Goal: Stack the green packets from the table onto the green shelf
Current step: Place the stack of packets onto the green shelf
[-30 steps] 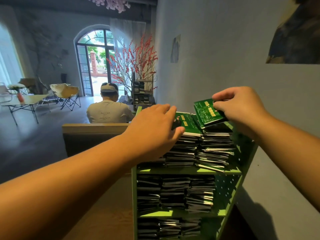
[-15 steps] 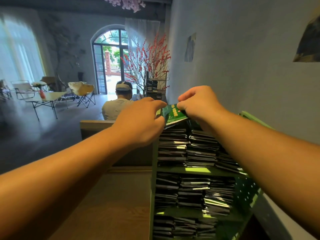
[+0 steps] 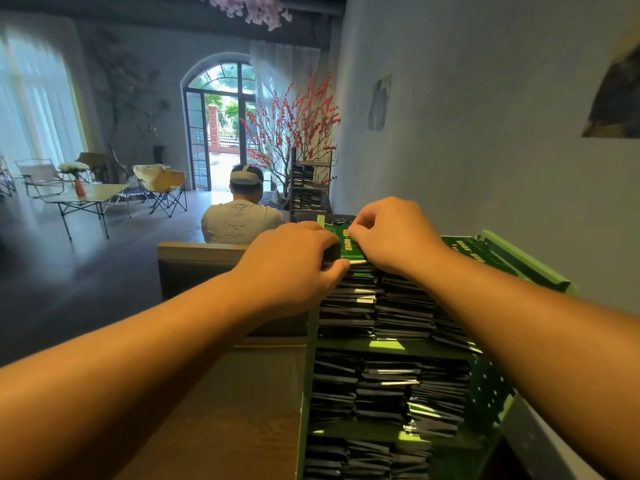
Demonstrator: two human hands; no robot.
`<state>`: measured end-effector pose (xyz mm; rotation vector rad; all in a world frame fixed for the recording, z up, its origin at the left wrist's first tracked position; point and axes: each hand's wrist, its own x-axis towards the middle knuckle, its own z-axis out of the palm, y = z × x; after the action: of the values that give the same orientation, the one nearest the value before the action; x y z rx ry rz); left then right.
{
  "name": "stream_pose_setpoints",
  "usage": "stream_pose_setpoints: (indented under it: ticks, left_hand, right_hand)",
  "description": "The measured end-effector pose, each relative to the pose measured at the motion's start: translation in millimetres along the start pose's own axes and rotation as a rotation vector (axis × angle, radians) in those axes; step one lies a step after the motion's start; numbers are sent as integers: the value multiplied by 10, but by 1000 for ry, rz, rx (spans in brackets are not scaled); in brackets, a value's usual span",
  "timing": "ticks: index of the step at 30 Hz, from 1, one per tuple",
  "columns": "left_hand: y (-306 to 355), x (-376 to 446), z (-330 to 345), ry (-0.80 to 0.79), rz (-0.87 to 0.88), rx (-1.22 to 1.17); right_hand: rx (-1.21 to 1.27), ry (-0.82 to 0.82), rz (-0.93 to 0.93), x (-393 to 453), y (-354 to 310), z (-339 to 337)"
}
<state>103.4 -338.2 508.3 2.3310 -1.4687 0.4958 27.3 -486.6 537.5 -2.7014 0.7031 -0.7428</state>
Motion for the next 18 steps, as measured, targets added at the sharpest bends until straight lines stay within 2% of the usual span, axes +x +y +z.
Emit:
stream_pose_setpoints:
  ticks: [12, 18]
  left_hand:
    - [-17, 37, 42, 27, 33, 40]
    - [13, 56, 25, 7, 20, 3]
  right_hand:
    - [10, -14, 13, -119, 104, -16]
    - [-51, -14, -62, -128, 59, 3]
